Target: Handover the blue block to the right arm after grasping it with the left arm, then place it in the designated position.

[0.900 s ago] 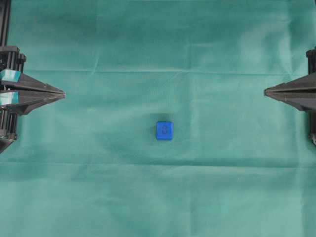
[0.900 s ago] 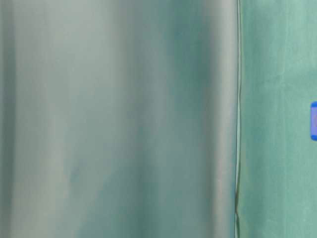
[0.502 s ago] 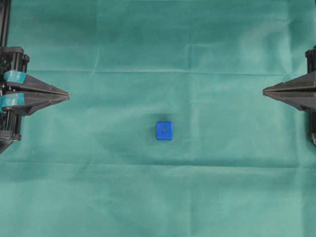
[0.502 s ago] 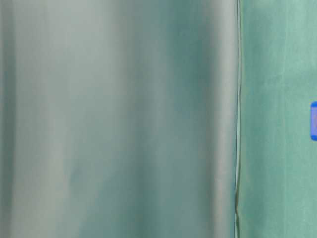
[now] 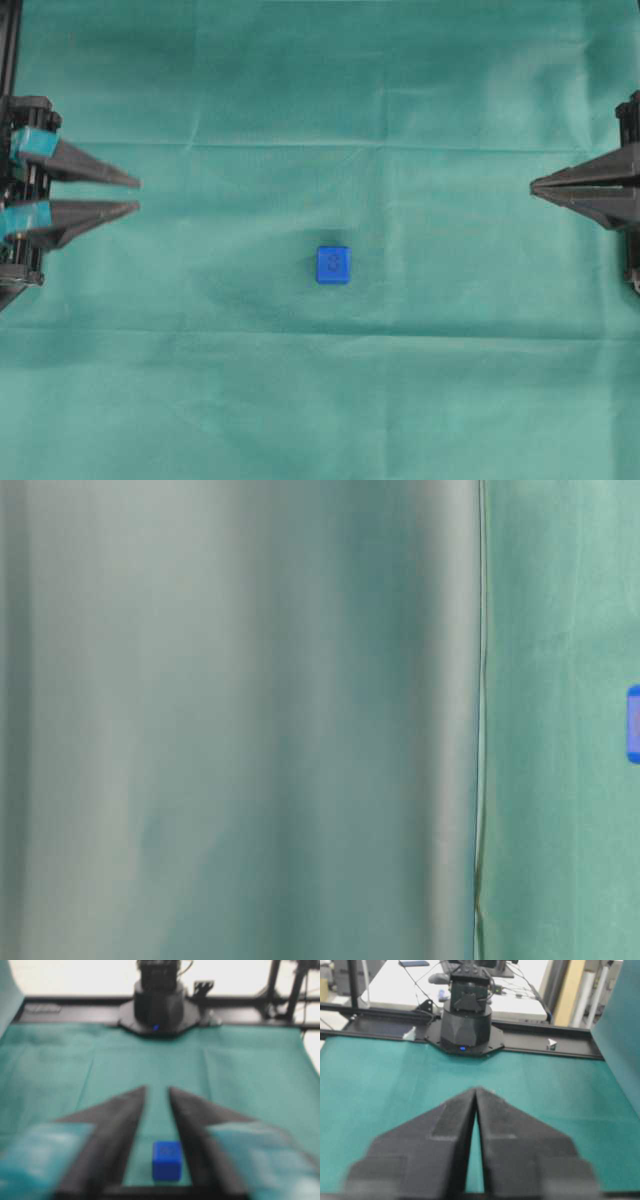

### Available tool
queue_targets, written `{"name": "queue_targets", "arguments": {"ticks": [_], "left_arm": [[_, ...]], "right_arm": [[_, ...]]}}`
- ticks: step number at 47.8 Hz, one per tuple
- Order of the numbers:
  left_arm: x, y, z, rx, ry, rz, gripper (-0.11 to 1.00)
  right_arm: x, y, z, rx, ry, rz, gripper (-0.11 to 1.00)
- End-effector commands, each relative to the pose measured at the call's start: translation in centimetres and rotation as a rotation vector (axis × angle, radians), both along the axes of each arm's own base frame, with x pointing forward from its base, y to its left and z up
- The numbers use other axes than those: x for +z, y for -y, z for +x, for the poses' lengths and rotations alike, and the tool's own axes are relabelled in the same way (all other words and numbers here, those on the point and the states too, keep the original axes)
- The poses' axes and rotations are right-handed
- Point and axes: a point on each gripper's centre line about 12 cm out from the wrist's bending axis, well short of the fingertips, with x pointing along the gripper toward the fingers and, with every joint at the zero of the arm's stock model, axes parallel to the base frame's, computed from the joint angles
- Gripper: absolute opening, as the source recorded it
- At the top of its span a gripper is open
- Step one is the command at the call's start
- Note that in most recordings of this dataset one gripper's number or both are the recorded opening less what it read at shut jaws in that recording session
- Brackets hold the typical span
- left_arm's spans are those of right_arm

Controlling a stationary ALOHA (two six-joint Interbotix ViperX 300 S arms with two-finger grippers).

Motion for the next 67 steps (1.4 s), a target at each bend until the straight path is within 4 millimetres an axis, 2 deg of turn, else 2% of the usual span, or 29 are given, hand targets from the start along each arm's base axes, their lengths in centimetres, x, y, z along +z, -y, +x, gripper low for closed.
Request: {"name": "queue_targets", "arguments": {"ticks": [1,4,8,11,14,45,67], "left_arm": [[1.0,0.0,0.2,0.000,0.025,-0.002,0.51],[1.0,0.0,0.2,0.000,0.021,-0.002,0.70],[1.2,0.0,0.2,0.002,0.020,-0.002,0.90],[1.1,0.0,0.3,0.000,0.011,-0.002,0.98],[1.1,0.0,0.3,0.000,0.003,-0.002,1.00],[1.3,0.0,0.5,0.000,0.006,-0.002,1.00],[2.0,0.0,3.2,0.000,0.025,0.000,0.99]], "right_arm": [[1.1,0.0,0.2,-0.002,0.026,0.003,0.26],[1.1,0.1,0.2,-0.004,0.025,0.004,0.45],[1.1,0.1,0.3,-0.003,0.023,0.000,0.70],[1.2,0.1,0.3,-0.006,0.025,0.000,0.86],[1.2,0.2,0.3,-0.011,0.025,0.003,0.94],[1.0,0.6,0.3,-0.029,0.020,-0.002,0.94],[0.8,0.6,0.6,-0.030,0.012,-0.005,0.94]]}}
